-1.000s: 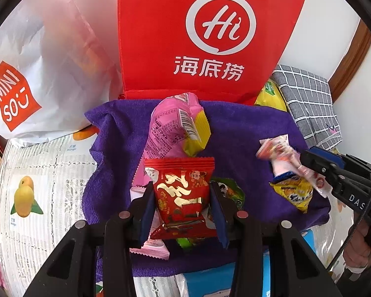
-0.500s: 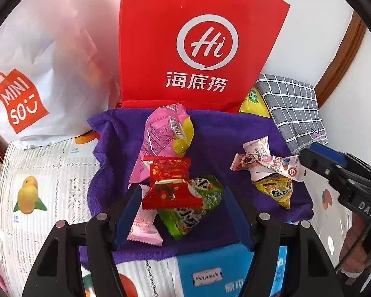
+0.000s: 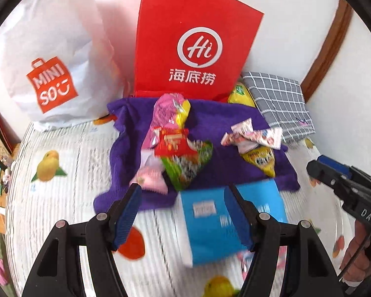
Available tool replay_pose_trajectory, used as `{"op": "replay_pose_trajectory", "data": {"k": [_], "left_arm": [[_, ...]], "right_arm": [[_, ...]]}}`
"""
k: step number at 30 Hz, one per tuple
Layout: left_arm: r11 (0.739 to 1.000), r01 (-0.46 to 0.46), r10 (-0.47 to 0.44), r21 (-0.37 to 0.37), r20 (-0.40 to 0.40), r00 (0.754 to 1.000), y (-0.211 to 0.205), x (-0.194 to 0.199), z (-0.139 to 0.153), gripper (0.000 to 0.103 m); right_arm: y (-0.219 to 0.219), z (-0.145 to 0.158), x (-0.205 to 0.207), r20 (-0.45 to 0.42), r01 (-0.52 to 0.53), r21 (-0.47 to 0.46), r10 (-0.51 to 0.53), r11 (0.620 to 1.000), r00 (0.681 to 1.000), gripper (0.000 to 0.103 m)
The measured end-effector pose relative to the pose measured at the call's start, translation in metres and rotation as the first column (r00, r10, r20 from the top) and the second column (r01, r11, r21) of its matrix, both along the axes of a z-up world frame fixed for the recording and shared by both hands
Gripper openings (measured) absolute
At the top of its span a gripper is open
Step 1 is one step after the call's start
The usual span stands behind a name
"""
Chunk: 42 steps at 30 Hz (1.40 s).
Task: Organize snacks
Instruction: 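Grasp the large pink chip bag with the right gripper while the left moves to the lychee packet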
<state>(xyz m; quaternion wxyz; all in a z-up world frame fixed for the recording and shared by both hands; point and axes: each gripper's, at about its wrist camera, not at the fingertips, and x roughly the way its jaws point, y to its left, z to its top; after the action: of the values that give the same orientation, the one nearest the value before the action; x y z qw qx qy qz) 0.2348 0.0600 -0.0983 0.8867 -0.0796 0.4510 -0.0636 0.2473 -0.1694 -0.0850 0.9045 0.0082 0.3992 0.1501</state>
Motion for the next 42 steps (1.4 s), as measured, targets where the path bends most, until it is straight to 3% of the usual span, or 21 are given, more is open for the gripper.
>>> {"op": "replay_pose_trajectory", "data": {"k": [6,13,21,26,34,37,42], "left_arm": [[1.0,0.024,-0.024,-0.005,-0.023,0.999,0.004,-0.037,-0.005,0.067],[0.999,0.039,-0.039,0.008,-0.02,0.999,0.008,-0.074,-0.006,0.067],[1.0,0.01,-0.01,-0.006,-0.02,1.0,0.021,-0.1,-0.009,0.067],[1.0,0.019,-0.019,0.003,-0.017,1.0,0.023,-0.113,-0.014,0.067],[1.0,0.01,-0.01,0.001,-0.031,0.999,0.028,-0.119,-0.022,0.067],[1.0,0.01,-0.01,0.0,-0.033,0.999,0.029,-0.118,-0.024,0.067],[1.0,0.009,-0.009,0.002,-0.036,0.999,0.027,-0.116,-0.026,0.067]], "right_arm": [[0.008,-0.012,-0.045,-0.03,0.027,-0.025,-0.028,0.999,0.999,0.047],[0.008,-0.031,-0.091,-0.065,0.054,0.016,-0.053,0.998,0.996,0.047],[0.021,-0.06,-0.12,-0.107,0.009,0.018,-0.007,1.0,0.994,0.047],[0.033,-0.078,-0.122,-0.119,-0.001,-0.02,-0.001,1.0,0.993,0.05],[0.039,-0.092,-0.103,-0.067,0.027,-0.122,-0.036,0.992,0.997,0.071],[0.041,-0.104,-0.091,-0.08,0.038,-0.173,-0.053,0.984,0.995,0.071],[0.032,-0.119,-0.074,-0.111,0.047,-0.125,-0.061,0.991,0.992,0.071]]}}
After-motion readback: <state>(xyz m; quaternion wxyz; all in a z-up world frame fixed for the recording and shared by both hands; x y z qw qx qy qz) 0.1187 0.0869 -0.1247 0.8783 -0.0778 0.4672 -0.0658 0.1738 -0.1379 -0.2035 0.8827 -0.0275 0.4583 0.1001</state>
